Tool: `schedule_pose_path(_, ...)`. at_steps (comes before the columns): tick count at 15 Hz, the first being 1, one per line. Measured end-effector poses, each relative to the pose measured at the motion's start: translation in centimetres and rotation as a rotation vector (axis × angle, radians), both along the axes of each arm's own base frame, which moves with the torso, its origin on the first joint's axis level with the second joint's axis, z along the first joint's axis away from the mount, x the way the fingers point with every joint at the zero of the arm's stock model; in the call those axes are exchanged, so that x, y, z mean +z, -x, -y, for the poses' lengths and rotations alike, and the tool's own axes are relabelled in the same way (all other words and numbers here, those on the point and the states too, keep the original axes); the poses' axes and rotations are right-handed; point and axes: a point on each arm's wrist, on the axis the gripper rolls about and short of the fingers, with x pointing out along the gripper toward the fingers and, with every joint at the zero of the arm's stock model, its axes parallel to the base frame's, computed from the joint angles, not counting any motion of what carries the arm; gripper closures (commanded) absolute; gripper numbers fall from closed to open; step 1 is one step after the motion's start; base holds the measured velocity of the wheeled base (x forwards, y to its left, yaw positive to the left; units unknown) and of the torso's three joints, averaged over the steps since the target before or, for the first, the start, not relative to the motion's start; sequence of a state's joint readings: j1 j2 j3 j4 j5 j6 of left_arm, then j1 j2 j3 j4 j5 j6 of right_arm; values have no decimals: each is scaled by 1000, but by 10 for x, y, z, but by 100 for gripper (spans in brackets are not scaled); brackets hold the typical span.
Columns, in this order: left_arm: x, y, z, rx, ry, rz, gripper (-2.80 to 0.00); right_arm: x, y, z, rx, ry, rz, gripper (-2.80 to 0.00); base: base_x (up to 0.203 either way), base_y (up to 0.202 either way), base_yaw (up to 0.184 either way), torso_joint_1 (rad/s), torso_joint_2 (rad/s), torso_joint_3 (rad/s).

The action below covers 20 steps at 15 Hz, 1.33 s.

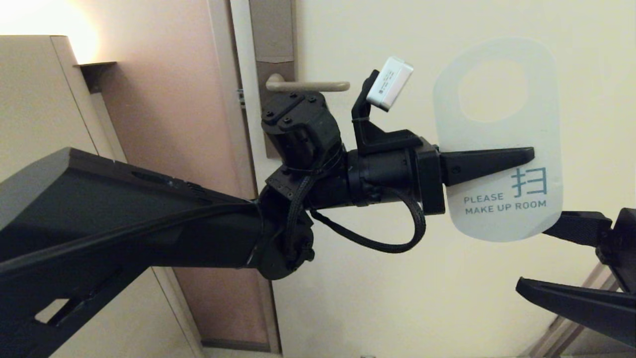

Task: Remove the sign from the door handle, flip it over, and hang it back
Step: Hand it to the other hand

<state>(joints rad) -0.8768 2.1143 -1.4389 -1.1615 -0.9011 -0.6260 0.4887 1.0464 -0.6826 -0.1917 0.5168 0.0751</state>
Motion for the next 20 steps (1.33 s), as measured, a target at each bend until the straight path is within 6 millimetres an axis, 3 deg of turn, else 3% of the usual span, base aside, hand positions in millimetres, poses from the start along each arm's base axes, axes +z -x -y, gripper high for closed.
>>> schedule_pose_path(20,-4,4,5,-52,0,-56,0,-3,4,4,-67,-73,-77,-280,0,0,0,0,0,0)
